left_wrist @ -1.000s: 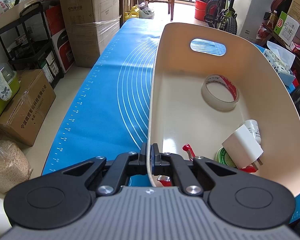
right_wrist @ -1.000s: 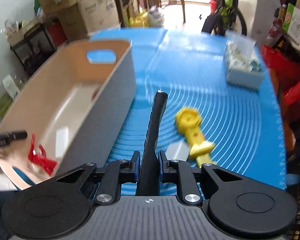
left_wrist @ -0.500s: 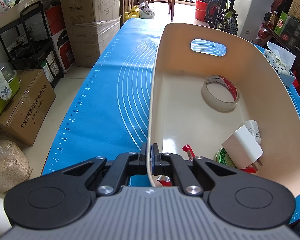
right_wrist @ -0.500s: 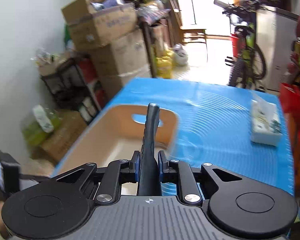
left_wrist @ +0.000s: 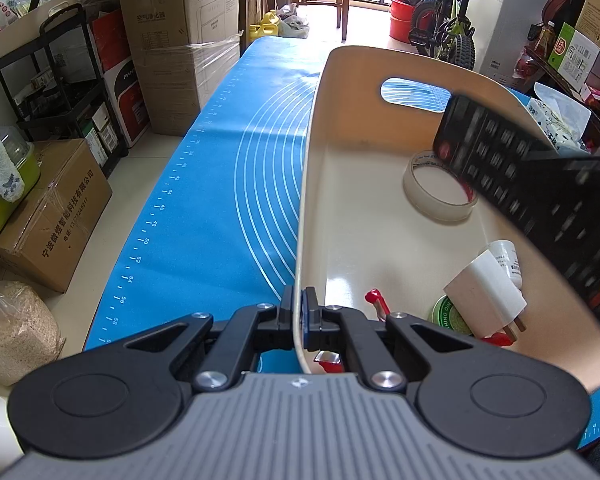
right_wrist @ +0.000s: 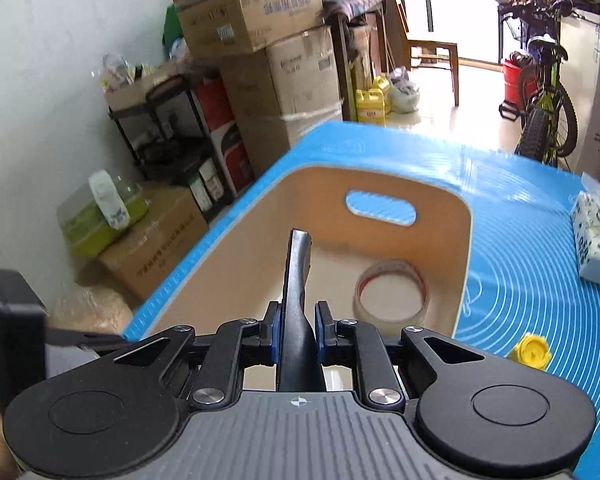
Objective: Organize rigid objects
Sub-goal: 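Lower the black remote into the basket with the right tool and release, then grasp the small white charger block with the right tool and lift it, then carry the white charger block into the basket with the right tool and release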
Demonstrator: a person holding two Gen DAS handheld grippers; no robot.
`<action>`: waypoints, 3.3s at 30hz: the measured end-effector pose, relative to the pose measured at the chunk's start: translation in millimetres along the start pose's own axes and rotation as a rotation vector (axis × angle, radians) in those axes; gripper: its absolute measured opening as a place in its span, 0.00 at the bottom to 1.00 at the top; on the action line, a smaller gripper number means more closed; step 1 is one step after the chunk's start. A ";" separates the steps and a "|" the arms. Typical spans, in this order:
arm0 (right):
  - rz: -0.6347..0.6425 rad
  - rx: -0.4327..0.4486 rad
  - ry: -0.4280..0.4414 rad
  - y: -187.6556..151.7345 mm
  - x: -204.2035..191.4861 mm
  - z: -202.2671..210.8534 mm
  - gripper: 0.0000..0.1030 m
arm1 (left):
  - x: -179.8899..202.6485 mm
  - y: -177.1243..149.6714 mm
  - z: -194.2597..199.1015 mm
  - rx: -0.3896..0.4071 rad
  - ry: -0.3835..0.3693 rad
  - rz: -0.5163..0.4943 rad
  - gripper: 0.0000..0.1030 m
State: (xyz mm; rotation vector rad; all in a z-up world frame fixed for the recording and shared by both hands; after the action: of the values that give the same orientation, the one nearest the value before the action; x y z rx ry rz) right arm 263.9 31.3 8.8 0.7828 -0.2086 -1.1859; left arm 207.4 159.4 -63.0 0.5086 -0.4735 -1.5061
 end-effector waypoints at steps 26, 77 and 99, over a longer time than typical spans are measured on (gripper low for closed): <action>-0.080 0.115 -0.017 -5.4 35.2 49.7 0.90 | -2.0 -0.9 1.4 -0.002 0.006 0.000 0.05; -0.190 -0.053 -0.307 -85.9 179.0 -39.7 0.43 | -0.8 1.0 -1.3 -0.003 0.009 -0.010 0.05; -0.266 0.207 -0.283 -41.9 168.9 47.7 0.31 | -1.8 0.4 -1.4 -0.006 0.009 -0.002 0.05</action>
State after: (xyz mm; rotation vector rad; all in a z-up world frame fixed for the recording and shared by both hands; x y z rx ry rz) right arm 273.2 -145.6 -25.1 0.8383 -0.4780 -1.5450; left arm 208.5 161.2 -63.8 0.5111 -0.4617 -1.5068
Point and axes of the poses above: each gripper's, at about its wrist camera, not at the fingertips, and z roughly against the way its jaws point, x to its right, y to its top, the point moved 5 cm from there along -z, roughly the way its jaws point, and after that the axes turned 5 degrees about -z, right-handed, at the moved point
